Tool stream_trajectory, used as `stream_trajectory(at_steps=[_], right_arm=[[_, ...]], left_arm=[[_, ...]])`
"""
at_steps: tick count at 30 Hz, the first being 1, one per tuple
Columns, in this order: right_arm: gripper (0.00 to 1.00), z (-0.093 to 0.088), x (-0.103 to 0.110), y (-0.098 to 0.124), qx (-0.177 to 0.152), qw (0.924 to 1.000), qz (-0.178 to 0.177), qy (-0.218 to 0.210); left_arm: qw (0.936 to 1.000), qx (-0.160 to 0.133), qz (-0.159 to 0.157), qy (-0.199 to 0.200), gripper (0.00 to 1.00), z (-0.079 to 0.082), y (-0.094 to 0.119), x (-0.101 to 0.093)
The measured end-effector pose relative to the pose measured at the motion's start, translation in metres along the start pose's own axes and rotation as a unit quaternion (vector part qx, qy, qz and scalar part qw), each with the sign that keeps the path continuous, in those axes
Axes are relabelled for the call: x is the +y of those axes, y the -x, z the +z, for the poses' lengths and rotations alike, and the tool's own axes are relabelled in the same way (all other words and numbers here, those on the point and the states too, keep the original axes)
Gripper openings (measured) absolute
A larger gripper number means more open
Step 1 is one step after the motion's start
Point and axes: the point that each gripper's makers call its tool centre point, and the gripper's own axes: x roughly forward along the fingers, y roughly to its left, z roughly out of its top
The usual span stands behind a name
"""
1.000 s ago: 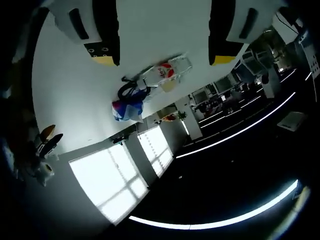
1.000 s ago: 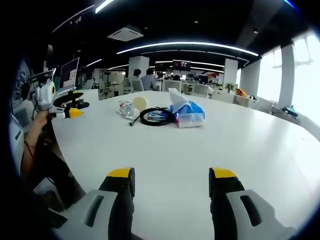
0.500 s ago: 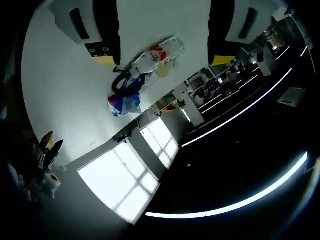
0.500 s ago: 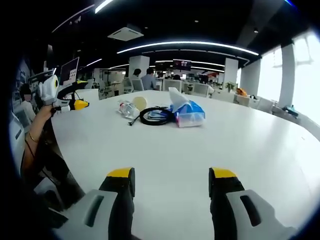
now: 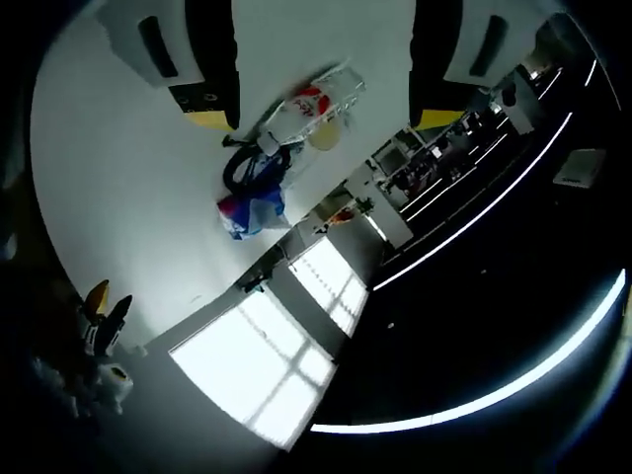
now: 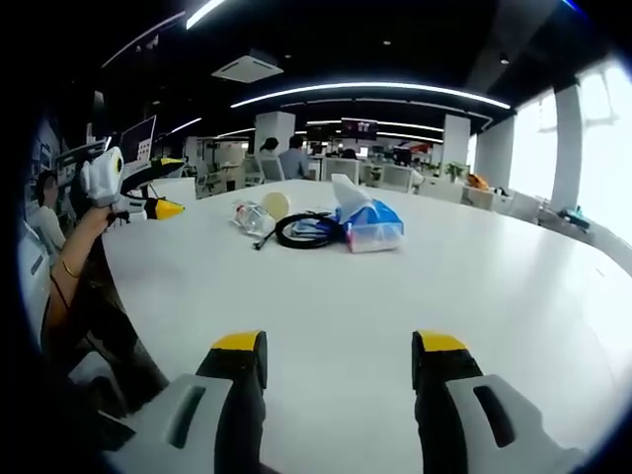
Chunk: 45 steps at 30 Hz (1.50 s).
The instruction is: Arrange the tabletop items into an orderly group along one side of the table until the central work area is clear of visible clutter.
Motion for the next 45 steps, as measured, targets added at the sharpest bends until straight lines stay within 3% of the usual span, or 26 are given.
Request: stream_trajectory(at_steps=[2,6,7,15,18,22,41,42,45], right_arm=[[0.57,-0.001,0.0,0.0,0.002,1.0,0.001,0.0],[0.57,-0.002,-0.001,0.001,-0.002,1.0,0.001,-0.004],[0.57,-0.002,-0.001,0.001,-0.003,1.0,0.0,-0.004],[0.6,-0.009,0.017,-0.002,0.007,0.9994,0.023,0.025],[0.6,-0.01,0.017,-0.001,0.007,0.9994,0.024,0.025],[0.6,-0.012,0.008,0.002,0.008,0.9998,0.011,0.015],[0.59,-0.019,0.005,0.002,0.018,0.9996,0.007,0.021],[0.59,-0.02,0.004,0.003,0.017,0.9997,0.005,0.02],[0.59,-0.02,0.001,0.005,0.016,0.9998,0.001,0.015]], left_arm=[[0.9998,0.012,-0.003,-0.017,0.69,-0.002,-0.005,-0.001],[0.9996,0.018,-0.015,-0.014,0.57,-0.003,-0.013,-0.007],[0.9994,0.029,-0.017,0.003,0.57,-0.007,-0.016,-0.008],[0.9976,0.048,-0.037,-0.032,0.62,-0.015,-0.039,-0.024],[0.9971,0.051,-0.044,-0.035,0.62,-0.016,-0.042,-0.027],[0.9939,0.067,-0.045,-0.075,0.62,-0.02,-0.051,-0.031],[0.9885,0.087,-0.065,-0.106,0.61,-0.029,-0.068,-0.041],[0.9844,0.107,-0.074,-0.119,0.61,-0.033,-0.071,-0.044],[0.9831,0.103,-0.077,-0.131,0.61,-0.031,-0.073,-0.045]])
